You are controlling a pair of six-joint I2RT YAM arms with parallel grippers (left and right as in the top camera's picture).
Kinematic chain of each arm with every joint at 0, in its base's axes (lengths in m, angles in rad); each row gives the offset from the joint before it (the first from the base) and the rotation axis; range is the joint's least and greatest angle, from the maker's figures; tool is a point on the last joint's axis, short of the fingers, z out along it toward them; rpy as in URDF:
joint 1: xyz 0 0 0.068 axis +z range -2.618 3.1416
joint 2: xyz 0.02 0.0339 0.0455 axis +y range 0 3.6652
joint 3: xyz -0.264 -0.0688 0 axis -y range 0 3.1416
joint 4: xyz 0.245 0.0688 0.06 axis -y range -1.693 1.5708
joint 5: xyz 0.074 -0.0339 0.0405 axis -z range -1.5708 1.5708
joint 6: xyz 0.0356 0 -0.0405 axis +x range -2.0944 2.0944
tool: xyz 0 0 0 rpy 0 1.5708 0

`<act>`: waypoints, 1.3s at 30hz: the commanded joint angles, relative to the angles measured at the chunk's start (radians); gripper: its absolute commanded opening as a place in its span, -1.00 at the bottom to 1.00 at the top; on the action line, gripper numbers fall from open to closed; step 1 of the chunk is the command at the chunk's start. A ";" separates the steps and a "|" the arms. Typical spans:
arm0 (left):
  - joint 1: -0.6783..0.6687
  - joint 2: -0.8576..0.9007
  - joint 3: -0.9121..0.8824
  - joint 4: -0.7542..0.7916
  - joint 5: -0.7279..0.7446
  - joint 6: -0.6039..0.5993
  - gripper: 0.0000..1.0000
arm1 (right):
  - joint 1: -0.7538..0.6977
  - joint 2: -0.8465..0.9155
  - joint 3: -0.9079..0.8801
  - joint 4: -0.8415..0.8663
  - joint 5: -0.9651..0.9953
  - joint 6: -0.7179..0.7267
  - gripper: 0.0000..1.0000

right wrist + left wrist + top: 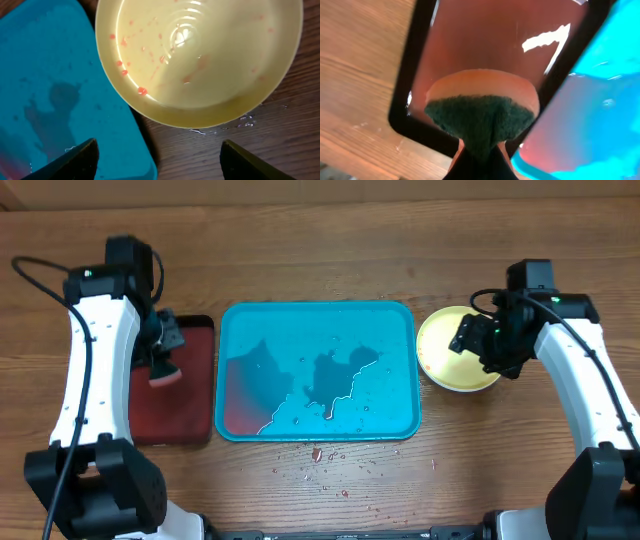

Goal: Clean dirty plates on tray and stack at the side

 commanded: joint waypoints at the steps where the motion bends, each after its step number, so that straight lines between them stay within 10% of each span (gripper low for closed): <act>1: 0.079 -0.003 -0.156 0.112 0.113 0.055 -0.91 | 0.035 -0.010 0.016 0.003 -0.003 -0.020 0.59; 20: 0.180 0.000 -0.451 0.611 0.126 0.249 -0.83 | 0.075 -0.010 0.016 0.022 -0.003 -0.020 0.58; 28: 0.150 -0.003 -0.401 0.588 0.151 0.294 0.19 | 0.075 -0.011 0.016 0.027 -0.003 -0.020 0.58; 33: 0.102 -0.032 -0.146 0.346 0.156 0.293 0.30 | 0.075 -0.025 0.089 -0.011 -0.003 -0.042 0.51; 34: 0.089 -0.039 -0.083 0.293 0.159 0.281 0.32 | 0.075 -0.033 0.119 -0.029 -0.003 -0.058 0.98; 35: 0.076 -0.046 -0.018 0.243 0.158 0.261 0.88 | 0.075 -0.045 0.158 -0.052 -0.003 -0.076 1.00; 39: 0.035 -0.058 0.194 0.163 0.158 0.230 1.00 | 0.075 -0.090 0.342 -0.175 -0.003 -0.147 1.00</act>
